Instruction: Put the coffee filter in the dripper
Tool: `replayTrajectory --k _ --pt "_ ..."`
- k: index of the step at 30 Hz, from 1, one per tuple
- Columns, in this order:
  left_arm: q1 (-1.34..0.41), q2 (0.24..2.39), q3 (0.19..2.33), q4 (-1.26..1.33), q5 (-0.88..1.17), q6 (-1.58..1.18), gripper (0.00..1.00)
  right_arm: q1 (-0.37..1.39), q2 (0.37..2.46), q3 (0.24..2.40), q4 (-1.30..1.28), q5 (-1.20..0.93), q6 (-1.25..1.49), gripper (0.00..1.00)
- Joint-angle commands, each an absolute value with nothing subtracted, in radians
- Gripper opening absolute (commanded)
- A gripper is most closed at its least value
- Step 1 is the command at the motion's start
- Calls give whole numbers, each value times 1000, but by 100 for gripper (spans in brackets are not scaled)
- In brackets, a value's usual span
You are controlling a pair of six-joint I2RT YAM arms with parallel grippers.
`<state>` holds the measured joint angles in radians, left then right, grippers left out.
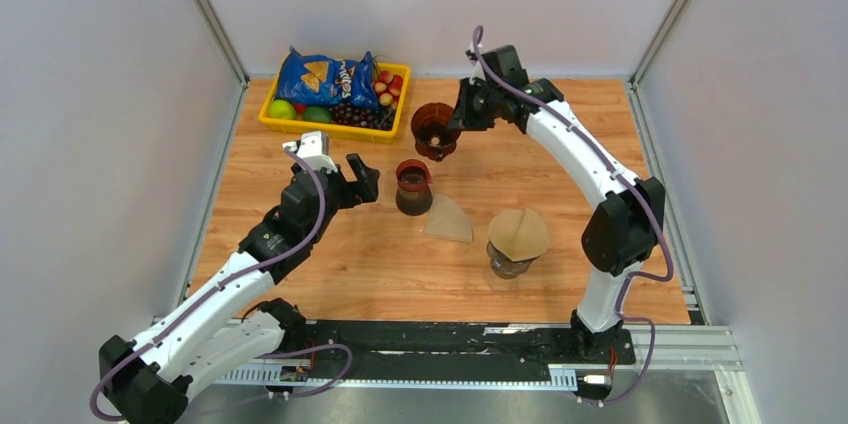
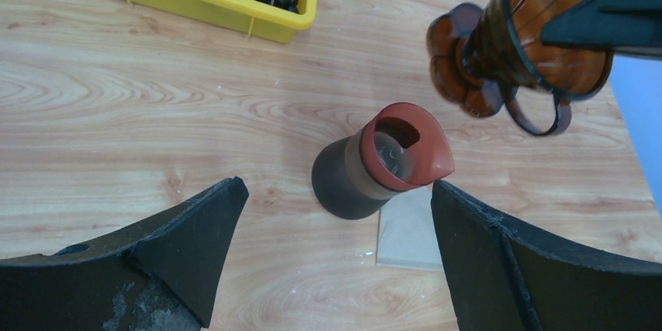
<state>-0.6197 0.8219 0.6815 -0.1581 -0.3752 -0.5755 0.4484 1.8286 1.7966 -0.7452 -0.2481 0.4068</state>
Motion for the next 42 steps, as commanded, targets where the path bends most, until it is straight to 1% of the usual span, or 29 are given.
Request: replayTrajectory --k 1,12,16,23,31,37,42 --pt "-616 806 678 -160 -383 -587 100 536 1769 1800 -752 -211 428 4" --pt "-615 812 670 -152 -372 -578 100 624 1806 1819 -809 -214 434 4" --pt "-615 806 668 -156 -378 -576 100 627 1807 1817 -828 -216 439 7" --pt "-615 807 665 -151 -376 -571 100 627 1836 1829 -827 -230 444 7" --pt "-615 808 660 -151 -376 -573 100 629 1870 1836 -828 -291 457 10" --pt "-615 811 658 -147 -376 -572 100 629 1879 1842 -828 -271 460 13" --pt "-616 812 657 -147 -377 -570 100 628 1888 1852 -828 -264 460 13"
